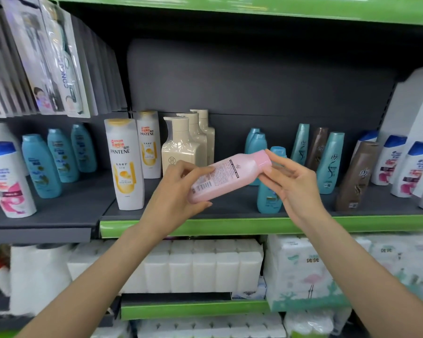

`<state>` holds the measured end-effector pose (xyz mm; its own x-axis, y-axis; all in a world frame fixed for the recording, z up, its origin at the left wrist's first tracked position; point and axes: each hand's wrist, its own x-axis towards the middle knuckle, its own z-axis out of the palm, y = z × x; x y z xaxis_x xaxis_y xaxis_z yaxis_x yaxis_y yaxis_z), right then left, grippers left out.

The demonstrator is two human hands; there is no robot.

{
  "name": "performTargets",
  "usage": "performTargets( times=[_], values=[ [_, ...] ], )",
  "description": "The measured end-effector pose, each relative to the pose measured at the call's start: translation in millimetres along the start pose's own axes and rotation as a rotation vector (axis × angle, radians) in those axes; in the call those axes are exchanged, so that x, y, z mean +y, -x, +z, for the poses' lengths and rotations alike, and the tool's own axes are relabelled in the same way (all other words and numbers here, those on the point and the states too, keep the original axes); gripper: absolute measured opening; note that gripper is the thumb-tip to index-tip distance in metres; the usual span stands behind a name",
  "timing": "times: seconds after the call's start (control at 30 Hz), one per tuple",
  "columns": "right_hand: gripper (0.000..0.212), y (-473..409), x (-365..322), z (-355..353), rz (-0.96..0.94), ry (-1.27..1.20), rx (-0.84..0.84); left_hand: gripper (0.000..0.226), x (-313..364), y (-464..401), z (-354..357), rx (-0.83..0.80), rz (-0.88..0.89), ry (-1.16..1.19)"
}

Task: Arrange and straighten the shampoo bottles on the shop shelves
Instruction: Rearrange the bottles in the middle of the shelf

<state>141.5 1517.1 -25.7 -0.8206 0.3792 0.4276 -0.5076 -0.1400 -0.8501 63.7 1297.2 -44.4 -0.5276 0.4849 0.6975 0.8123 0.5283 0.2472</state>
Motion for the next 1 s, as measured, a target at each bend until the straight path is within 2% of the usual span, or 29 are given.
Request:
performTargets(
  times=[0.17, 0.27, 0.47, 0.63, 0.73, 0.83, 1.0],
  values=[
    [0.035, 3.0, 1.8, 0.2, 0.008, -0.037, -0.012, 0.071, -2.4, 0.7, 3.3, 0.096, 0.074, -0.149],
    [0.036, 3.7, 1.8, -0.1, 0.008, -0.028, -0.025, 0.071, -4.7, 1.8, 3.5, 0.102, 0.087, -0.149],
    [0.031, 2.9, -1.7, 2.4, -0.005, -0.024, -0.019, 0.066, -3.2, 2.3, -1.8, -0.005, 0.006, 0.183],
    [0.050, 3.7, -4.9, 6.1, -0.005, -0.056, -0.083, 0.062, 0.4, 2.2, -2.1, -0.071, -0.032, 0.353],
    [0.045, 2.8, -4.0, 10.5, -0.014, -0.074, -0.113, 0.057, 2.6, 2.4, 0.9, -0.114, -0.080, 0.463],
    [0.036, -0.3, -6.4, 15.2, -0.016, -0.027, -0.036, 0.053, 5.5, 2.1, 2.6, -0.213, -0.129, 0.558],
    [0.025, -6.7, -14.7, 19.0, -0.034, 0.128, 0.055, 0.049, 12.1, -6.1, 7.2, -0.346, -0.123, 0.535]
  ],
)
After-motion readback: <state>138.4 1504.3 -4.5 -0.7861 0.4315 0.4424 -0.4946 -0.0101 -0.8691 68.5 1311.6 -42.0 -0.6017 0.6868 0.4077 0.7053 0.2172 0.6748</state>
